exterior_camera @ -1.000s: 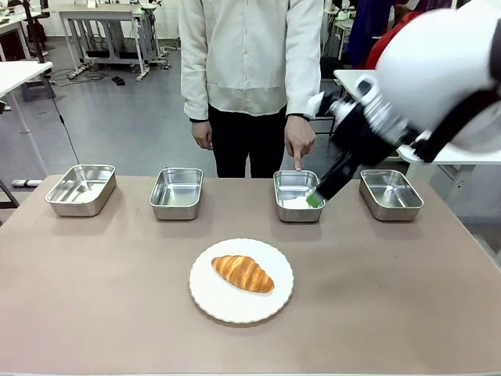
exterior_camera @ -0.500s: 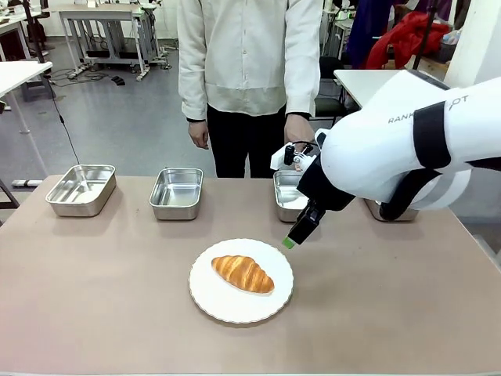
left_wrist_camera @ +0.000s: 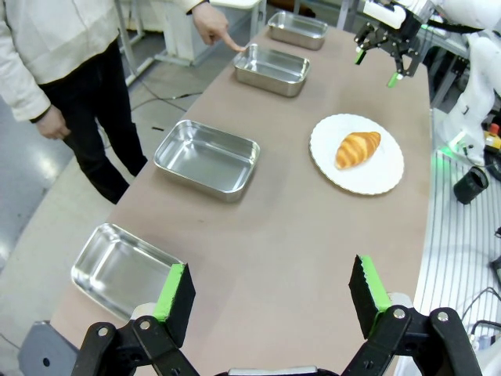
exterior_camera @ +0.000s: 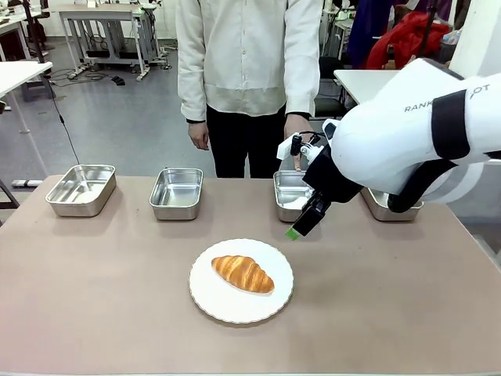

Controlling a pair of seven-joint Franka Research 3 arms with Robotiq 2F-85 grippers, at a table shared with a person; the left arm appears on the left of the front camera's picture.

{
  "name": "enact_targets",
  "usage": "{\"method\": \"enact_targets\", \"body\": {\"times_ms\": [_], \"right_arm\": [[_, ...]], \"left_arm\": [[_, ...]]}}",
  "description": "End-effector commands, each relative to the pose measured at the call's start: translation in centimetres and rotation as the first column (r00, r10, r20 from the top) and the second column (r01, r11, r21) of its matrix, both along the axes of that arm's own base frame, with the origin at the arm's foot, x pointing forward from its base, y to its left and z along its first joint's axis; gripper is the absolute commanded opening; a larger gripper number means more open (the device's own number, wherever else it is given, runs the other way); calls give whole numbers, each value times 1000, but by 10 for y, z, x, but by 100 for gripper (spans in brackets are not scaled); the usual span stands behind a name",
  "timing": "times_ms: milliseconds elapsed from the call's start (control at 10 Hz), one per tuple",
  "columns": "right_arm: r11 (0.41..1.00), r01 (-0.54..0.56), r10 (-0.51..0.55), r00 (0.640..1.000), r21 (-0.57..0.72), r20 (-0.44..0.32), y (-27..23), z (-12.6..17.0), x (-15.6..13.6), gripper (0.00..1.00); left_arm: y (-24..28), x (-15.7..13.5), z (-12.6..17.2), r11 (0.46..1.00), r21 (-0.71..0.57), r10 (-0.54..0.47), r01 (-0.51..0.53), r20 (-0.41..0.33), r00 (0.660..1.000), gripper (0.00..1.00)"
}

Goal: Place the bread in the container.
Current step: Place the Butter Roll into the Airtight Container indicated by the human.

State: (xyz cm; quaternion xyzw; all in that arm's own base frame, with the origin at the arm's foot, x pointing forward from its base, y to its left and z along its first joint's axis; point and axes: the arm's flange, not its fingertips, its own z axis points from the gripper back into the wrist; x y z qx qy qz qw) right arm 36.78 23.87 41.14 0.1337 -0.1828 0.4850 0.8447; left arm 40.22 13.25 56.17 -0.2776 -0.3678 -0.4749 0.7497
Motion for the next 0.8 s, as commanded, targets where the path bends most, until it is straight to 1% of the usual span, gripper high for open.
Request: {"method": "enact_targets", "body": {"times_ms": [0,200,300,400,500,600,700], "right_arm": [[999,-11,10,999,-36,-31,41,-8,14,100],[998,9,-13,998,-70,-56,68,-22,24,100],[995,25,-31,997,-93,-69,80,-31,23,100],[993,21,-27,998,-112,-53,94,-40,22,100],[991,24,-31,998,-130,-57,107,-47,19,100],[990,23,-33,997,-136,-76,117,-51,16,100],[985,29,-44,995,-168,-86,128,-58,15,100]], "left_arm": [[0,-3,0,1000,8,-3,3,-8,1000,100],[0,-3,0,1000,8,-3,3,-8,1000,100],[0,-3,0,1000,8,-3,3,-8,1000,100],[0,-3,0,1000,8,-3,3,-8,1000,100],[0,-3,0,1000,8,-3,3,-8,1000,100],[0,-3,0,1000,8,-3,3,-8,1000,100],[0,-3,0,1000,8,-3,3,-8,1000,100]]}}
